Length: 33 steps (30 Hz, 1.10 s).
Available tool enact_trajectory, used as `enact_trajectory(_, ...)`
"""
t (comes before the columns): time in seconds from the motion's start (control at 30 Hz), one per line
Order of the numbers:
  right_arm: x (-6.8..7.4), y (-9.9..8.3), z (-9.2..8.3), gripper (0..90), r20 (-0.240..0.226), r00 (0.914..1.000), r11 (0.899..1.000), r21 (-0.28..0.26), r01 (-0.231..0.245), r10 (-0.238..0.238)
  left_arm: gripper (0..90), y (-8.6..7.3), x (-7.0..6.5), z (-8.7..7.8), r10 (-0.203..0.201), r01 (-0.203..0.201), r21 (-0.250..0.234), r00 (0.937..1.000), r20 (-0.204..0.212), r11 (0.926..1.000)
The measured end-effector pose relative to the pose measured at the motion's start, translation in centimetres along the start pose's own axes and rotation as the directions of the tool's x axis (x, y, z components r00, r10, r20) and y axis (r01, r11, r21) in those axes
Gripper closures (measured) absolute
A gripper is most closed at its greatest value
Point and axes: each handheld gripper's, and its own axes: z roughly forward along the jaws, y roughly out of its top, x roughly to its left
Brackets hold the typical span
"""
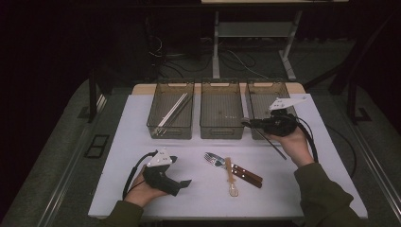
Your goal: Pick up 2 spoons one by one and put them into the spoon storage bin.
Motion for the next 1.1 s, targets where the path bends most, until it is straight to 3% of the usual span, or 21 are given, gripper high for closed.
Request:
enact_trajectory(0.57,-0.7,6.8,2.9,88.3,0.053,0.9982,0.997,-0.074,-0.022,0.026,0.0,0.0,0.0,0.0,0.001,-0.001,-0.001,1.0,0.002,1.0)
enact_trajectory(0.83,-1.1,9.4,5.6,88.3,0.065,0.9974,0.996,-0.087,-0.024,0.03,0.0,0.0,0.0,0.0,0.004,-0.004,-0.007,1.0,0.007,1.0)
enact_trajectory(1.1,-0.9,10.6,8.9,88.3,0.074,0.9968,0.995,-0.101,-0.024,0.031,0.0,0.0,0.0,-0.1,0.004,-0.004,-0.013,0.9999,0.01,0.9999)
